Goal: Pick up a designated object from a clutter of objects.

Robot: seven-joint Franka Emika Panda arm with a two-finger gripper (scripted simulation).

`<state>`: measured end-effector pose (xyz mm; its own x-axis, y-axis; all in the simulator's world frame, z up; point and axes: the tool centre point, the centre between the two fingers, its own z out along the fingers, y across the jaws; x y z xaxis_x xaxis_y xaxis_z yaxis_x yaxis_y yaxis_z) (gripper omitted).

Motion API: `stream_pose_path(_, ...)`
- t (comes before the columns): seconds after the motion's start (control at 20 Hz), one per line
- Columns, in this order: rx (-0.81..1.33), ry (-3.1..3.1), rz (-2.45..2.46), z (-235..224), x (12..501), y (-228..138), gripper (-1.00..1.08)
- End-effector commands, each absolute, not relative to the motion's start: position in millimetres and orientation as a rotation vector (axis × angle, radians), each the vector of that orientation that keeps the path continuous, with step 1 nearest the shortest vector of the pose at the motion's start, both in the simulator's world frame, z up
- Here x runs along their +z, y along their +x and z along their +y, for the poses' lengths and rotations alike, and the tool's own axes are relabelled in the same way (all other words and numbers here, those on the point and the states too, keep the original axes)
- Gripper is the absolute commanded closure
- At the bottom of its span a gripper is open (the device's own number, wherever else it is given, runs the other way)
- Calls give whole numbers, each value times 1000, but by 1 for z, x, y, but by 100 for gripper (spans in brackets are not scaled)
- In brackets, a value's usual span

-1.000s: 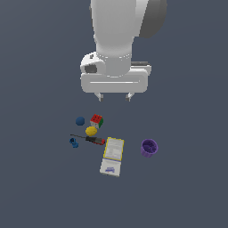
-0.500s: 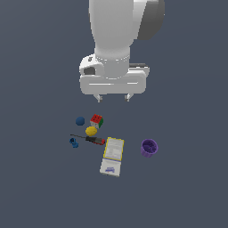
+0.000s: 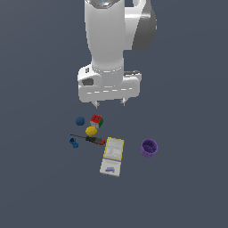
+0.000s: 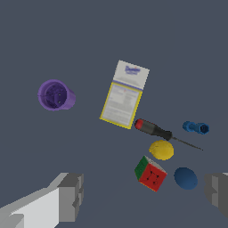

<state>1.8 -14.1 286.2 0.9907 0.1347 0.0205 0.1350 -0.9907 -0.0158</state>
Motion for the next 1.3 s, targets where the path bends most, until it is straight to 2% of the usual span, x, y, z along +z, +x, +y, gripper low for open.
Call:
stream_pose_path(0.0,-30,-3112,-283,-19,275,0,-92)
stream_pose_path(1.25,-21,-2941,-1078,-70,163,-39,-92)
